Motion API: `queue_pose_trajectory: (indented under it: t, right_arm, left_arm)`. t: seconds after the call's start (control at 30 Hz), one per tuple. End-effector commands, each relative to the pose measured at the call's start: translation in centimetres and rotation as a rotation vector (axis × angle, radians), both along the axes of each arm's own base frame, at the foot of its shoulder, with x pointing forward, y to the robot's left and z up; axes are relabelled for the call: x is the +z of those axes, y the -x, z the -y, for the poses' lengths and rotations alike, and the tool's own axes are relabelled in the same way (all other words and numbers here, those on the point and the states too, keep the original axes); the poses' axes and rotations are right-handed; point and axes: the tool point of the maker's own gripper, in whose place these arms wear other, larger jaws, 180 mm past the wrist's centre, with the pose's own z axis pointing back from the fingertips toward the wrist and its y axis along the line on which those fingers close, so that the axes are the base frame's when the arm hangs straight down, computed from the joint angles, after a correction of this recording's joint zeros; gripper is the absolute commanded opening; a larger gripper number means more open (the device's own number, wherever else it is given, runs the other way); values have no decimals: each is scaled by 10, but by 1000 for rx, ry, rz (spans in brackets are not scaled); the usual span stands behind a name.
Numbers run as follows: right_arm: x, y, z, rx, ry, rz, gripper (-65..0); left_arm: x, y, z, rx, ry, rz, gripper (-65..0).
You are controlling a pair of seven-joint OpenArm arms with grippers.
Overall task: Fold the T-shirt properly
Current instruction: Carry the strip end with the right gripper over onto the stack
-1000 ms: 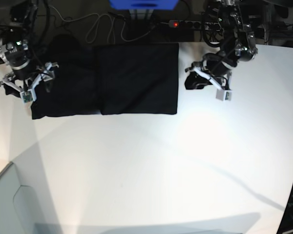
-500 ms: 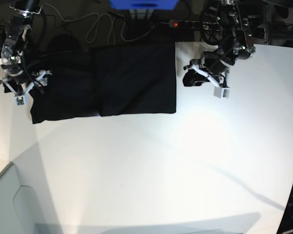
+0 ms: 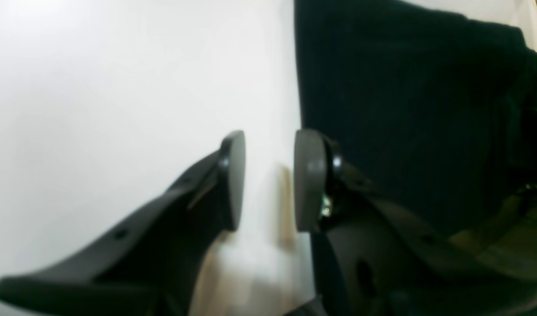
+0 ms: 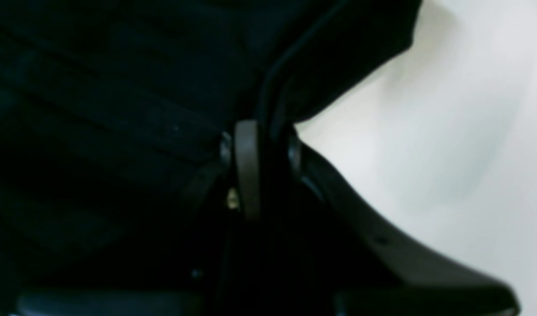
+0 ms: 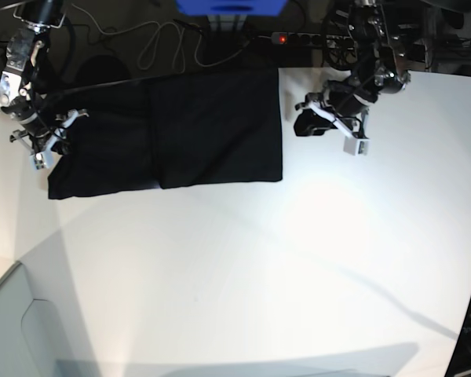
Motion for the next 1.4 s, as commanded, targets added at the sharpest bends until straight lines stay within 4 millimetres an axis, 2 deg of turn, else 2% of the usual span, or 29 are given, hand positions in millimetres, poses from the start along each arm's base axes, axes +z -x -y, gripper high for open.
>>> queue_pose_trajectory:
  t: [0.0,0.07,0.13,0.27,0.4,0.63,0.8,0.97,1.07,1.17,1.3,1.37]
  right_arm:
    - [-27,40,9,45,86,-202,-643]
    - [-22,36,8,50,93,-186,-650]
    - [-9,27,7,68,115,-143,-650]
    - [32,10,-2,122,184,-25,-650]
    - [74,-7,-21,163,223,105,-650]
    - [102,-13,-50,192,216,202,-650]
    - [109,-4,-94,300,178,225,-650]
    - [113,10,-172,494,70,250,-650]
    - [111,20,-212,595,-3,248,-650]
    - [117,25,-248,673,-70,274,-650]
    - [122,23,-278,726,-88,303,-650]
    - [121,23,-296,772,-71,314,-650]
  left_arm:
    - [10,-6,1,1,13,41,-466]
    - [9,-6,1,1,13,39,-466]
    - [9,-6,1,1,13,39,-466]
    - [8,-3,1,1,13,33,-466]
    - [7,-1,1,1,13,29,-466]
    - [7,-2,4,-6,17,28,-466]
    - [8,-4,4,-5,17,33,-466]
    - [11,-12,5,-5,19,49,-466]
    - [1,-13,4,3,30,20,-466]
    - [-13,-9,2,15,41,-21,-466]
    - [-17,-7,2,17,45,-35,-466]
    - [-18,-5,10,-9,50,-40,-466]
